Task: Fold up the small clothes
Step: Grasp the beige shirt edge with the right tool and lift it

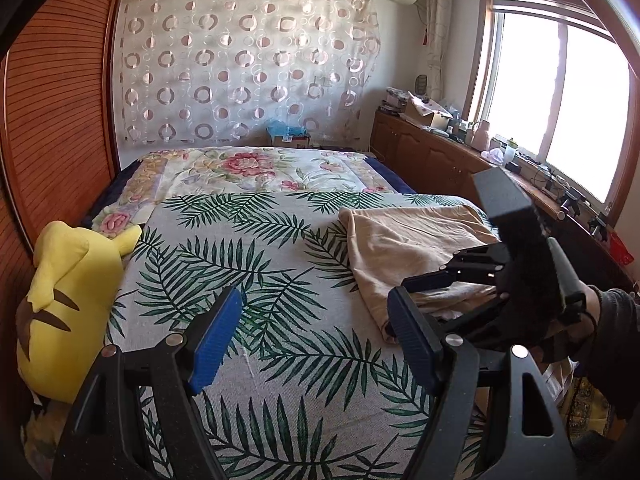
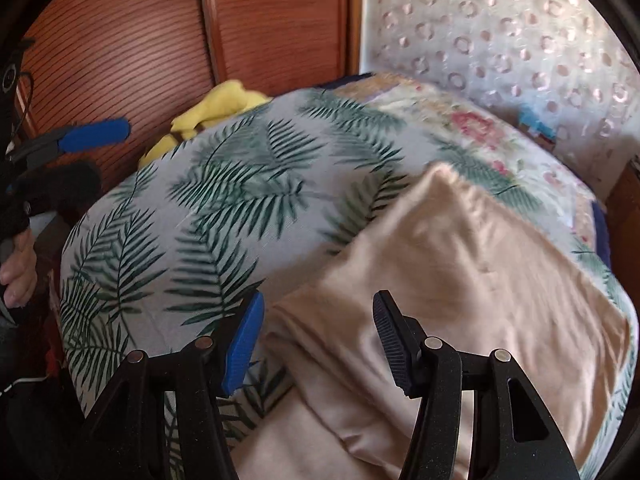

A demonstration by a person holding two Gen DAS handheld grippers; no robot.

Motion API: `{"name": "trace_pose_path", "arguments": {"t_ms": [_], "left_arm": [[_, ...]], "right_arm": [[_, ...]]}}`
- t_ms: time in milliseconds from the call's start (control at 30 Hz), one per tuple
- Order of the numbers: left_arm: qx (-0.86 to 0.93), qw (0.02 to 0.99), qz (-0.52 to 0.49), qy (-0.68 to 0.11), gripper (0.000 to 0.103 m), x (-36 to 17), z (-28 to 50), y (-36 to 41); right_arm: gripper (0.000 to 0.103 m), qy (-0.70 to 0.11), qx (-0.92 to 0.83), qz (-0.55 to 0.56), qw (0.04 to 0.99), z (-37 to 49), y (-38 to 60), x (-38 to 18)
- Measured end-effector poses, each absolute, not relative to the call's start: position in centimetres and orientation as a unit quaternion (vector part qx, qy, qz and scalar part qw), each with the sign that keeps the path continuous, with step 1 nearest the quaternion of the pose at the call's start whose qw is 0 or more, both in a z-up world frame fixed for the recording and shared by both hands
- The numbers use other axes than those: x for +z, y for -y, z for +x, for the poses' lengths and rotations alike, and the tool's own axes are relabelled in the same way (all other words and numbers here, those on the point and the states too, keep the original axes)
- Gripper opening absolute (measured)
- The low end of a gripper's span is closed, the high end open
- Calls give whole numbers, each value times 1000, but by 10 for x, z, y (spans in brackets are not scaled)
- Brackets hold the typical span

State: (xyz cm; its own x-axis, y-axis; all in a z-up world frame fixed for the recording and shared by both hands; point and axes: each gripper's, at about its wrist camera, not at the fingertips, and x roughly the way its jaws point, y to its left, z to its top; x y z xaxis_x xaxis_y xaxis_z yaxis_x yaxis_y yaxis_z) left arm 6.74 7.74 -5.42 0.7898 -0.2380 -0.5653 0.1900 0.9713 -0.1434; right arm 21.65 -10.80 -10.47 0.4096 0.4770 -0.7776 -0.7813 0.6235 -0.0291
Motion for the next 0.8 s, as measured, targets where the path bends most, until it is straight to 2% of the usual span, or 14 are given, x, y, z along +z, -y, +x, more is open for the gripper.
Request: {"name": "trace_pose_path", "arguments": {"t_ms": [333, 400, 433, 467, 567, 800], "left_arm": [[-114, 945, -40, -304, 76, -54, 69, -77], [-114, 944, -41, -306, 76, -56, 70, -77], [-115, 944, -41, -306, 76, -56, 70, -77], [-115, 944, -40, -307, 76, -56, 69, -76], [-119, 943, -41, -310, 76, -59, 69, -75], [-124, 938, -48, -320, 76, -66, 73, -71]], "right_arm": [[59, -375, 376, -230, 815, 223, 87, -125], [47, -367, 378, -233, 817, 221, 86, -125], [34, -371, 387, -227, 813, 220, 87, -125], [14, -371, 384, -227, 815, 221, 87, -124], [10, -364, 384, -203, 824, 224, 100, -110], [10, -307, 298, -176, 887, 258, 159, -39]]}}
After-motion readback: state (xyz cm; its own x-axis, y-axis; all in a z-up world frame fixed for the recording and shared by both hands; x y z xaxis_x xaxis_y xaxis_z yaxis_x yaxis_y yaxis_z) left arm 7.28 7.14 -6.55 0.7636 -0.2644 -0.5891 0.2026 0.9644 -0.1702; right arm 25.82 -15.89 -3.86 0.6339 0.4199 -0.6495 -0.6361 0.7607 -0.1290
